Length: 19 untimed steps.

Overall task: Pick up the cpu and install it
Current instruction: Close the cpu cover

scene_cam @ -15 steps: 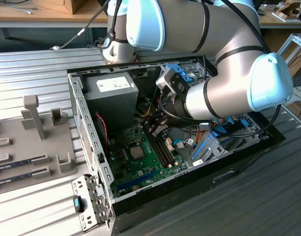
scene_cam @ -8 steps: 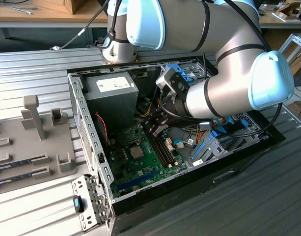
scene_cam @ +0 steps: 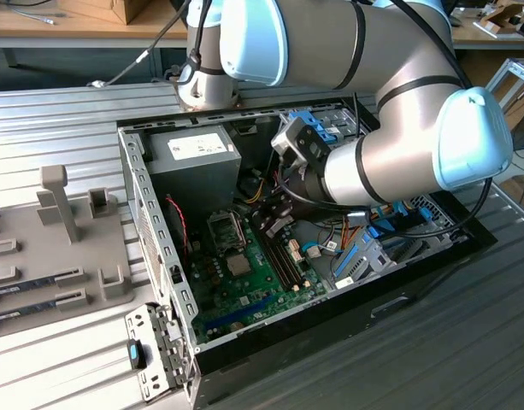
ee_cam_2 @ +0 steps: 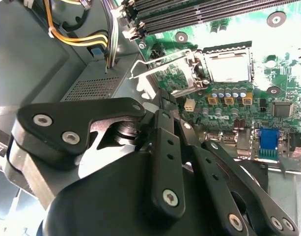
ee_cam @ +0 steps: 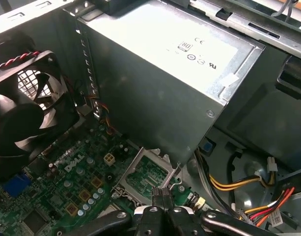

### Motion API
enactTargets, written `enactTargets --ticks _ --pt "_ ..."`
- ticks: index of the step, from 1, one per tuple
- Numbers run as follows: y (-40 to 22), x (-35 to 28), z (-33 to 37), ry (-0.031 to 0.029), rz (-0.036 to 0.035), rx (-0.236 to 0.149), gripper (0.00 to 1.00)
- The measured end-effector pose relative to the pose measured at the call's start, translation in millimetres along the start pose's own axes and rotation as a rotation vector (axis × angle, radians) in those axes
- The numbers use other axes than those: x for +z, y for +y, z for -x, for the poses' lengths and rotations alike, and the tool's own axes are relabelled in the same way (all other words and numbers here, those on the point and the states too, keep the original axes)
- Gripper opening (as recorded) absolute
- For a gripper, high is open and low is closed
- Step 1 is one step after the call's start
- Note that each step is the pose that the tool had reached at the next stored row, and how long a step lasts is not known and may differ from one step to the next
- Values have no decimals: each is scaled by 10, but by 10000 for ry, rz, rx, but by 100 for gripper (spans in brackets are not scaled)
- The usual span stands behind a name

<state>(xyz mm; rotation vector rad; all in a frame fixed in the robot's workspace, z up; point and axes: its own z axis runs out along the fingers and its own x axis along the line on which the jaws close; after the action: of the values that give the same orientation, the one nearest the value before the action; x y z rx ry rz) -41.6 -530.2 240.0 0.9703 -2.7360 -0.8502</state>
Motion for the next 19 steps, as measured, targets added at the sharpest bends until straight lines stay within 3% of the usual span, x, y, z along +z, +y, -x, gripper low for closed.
enactTargets --ticks 1,3,9,13,15,16,17,18,19 --pt "-10 -4 33 34 32 26 11" --pt "6 10 67 46 44 37 11" --pt "134 107 212 101 -21 65 11" --pt "178 163 323 246 -122 152 11" --pt "177 174 362 395 -287 237 11" --pt "178 179 382 497 -415 293 11" --pt "187 189 407 654 -622 381 11" --pt "194 196 422 772 -786 444 11" --pt "202 202 435 924 -1005 527 11"
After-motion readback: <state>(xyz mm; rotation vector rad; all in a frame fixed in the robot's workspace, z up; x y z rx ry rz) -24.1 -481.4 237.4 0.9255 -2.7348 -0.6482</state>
